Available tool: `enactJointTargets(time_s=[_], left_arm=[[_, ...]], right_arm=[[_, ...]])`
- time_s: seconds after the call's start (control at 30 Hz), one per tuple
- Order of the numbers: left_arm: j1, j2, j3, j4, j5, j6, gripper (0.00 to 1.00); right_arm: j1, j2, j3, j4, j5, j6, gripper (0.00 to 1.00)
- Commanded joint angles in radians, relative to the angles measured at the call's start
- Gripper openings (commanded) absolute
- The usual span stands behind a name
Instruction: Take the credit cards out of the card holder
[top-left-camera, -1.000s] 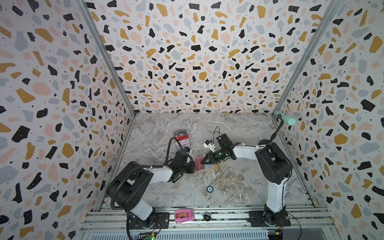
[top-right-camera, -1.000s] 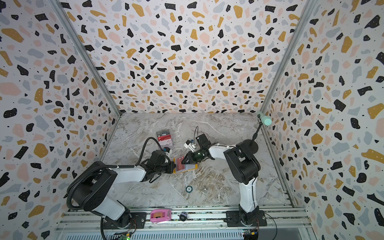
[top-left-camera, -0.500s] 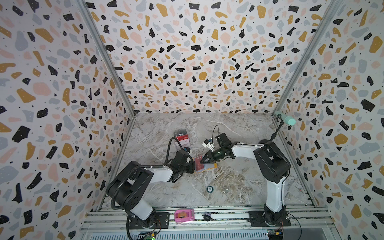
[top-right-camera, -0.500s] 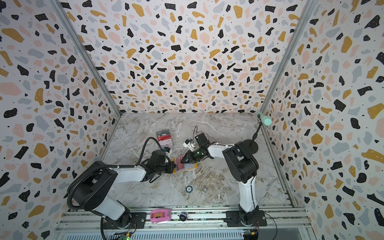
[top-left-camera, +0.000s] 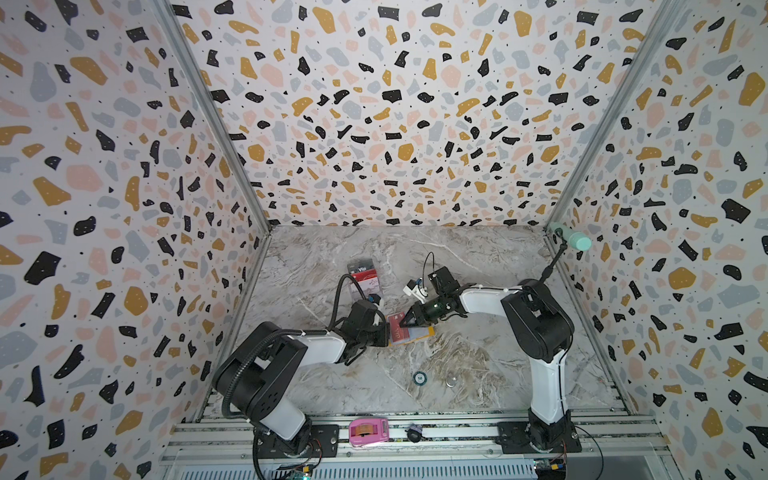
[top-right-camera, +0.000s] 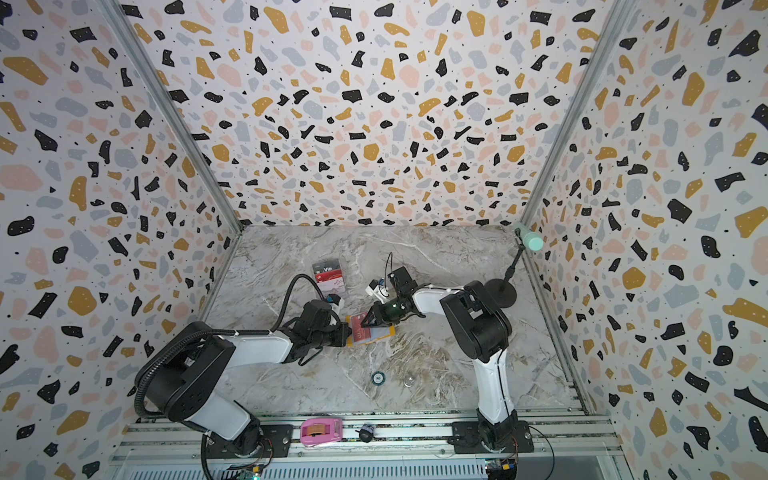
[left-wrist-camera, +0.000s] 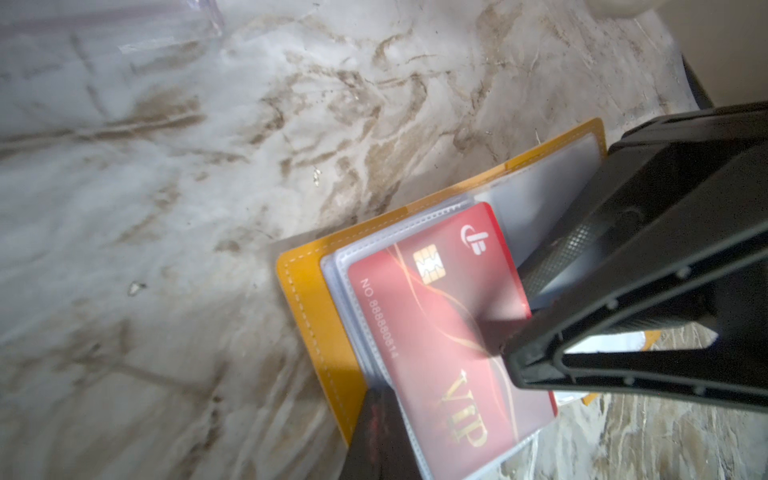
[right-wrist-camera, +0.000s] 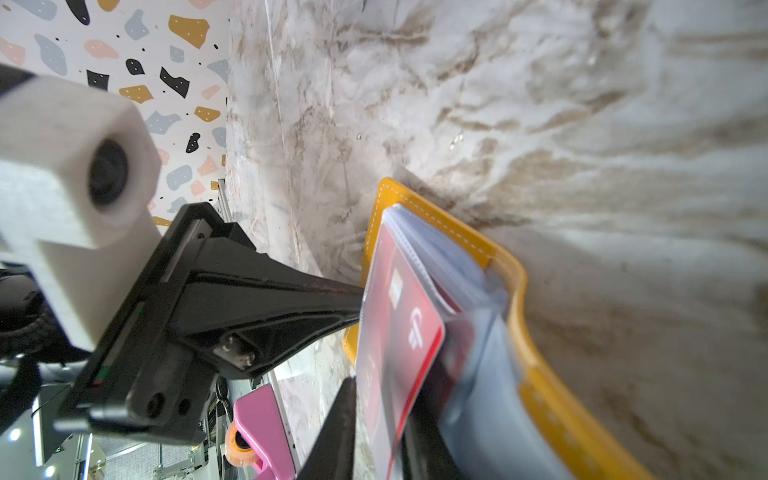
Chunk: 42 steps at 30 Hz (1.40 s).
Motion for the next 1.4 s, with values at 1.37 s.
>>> enactJointTargets(time_s=[1.37], left_arm=[[-0.006, 0.067, -0.022, -0.115, -0.012, -0.027, 0.00]], right_arm=[[-0.046, -0.031, -0.113, 0.203, -0.227, 0.040, 0.22]])
